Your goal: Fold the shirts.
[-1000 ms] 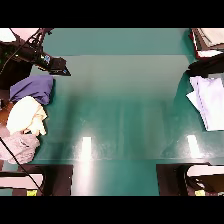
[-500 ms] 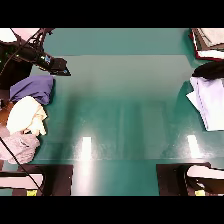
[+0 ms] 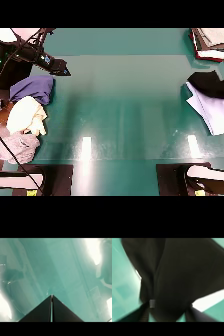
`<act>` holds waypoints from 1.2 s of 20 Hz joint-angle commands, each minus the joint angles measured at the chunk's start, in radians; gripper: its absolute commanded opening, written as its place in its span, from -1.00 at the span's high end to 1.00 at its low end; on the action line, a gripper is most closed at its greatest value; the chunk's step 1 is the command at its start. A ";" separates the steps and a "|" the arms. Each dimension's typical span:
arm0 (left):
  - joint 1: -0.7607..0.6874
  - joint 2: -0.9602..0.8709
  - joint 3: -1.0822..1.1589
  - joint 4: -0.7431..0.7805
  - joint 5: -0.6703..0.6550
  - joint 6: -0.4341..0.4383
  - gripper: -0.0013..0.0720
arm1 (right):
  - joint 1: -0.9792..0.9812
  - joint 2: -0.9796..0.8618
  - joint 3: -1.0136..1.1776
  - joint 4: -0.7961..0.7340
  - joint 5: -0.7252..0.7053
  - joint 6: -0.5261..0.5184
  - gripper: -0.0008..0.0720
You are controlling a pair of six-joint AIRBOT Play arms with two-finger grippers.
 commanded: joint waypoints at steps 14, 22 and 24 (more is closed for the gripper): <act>0.000 0.000 0.000 -0.013 -0.049 -0.013 0.90 | 0.347 0.140 -0.208 0.356 -0.037 -0.005 0.02; 0.000 0.000 0.000 -0.013 -0.049 -0.013 0.90 | 0.717 0.148 -0.208 0.354 -0.152 -0.065 0.90; 0.000 0.000 0.000 -0.013 -0.049 -0.013 0.90 | 0.754 0.148 -0.208 0.354 -0.166 -0.065 0.90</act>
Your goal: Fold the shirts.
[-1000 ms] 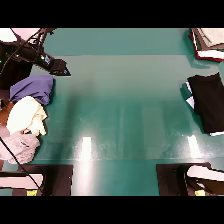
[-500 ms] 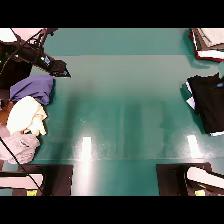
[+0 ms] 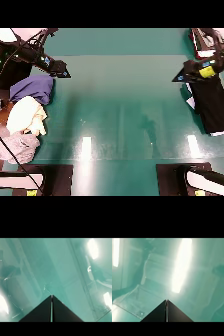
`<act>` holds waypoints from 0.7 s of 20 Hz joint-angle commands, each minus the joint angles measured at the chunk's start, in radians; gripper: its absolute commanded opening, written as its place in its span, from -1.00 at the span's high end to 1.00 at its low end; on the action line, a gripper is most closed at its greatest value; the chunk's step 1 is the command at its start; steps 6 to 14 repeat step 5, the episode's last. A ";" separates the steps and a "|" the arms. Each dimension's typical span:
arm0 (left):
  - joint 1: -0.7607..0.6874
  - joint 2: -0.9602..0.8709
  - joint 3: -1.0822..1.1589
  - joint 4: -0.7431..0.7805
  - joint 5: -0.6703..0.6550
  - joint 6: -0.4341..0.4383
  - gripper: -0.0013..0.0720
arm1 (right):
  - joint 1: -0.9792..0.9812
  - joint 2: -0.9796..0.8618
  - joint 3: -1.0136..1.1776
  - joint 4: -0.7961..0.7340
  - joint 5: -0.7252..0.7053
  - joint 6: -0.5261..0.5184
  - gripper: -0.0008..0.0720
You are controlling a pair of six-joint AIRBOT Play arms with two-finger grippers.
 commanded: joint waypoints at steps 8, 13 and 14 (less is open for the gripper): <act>0.000 0.000 0.000 0.000 0.000 -0.001 0.90 | 0.085 0.002 0.000 0.006 -0.036 -0.006 0.90; 0.000 0.000 0.000 0.000 0.000 -0.001 0.90 | 0.085 0.002 0.000 0.006 -0.036 -0.006 0.90; 0.000 0.000 0.000 0.000 0.000 -0.001 0.90 | 0.085 0.002 0.000 0.006 -0.036 -0.006 0.90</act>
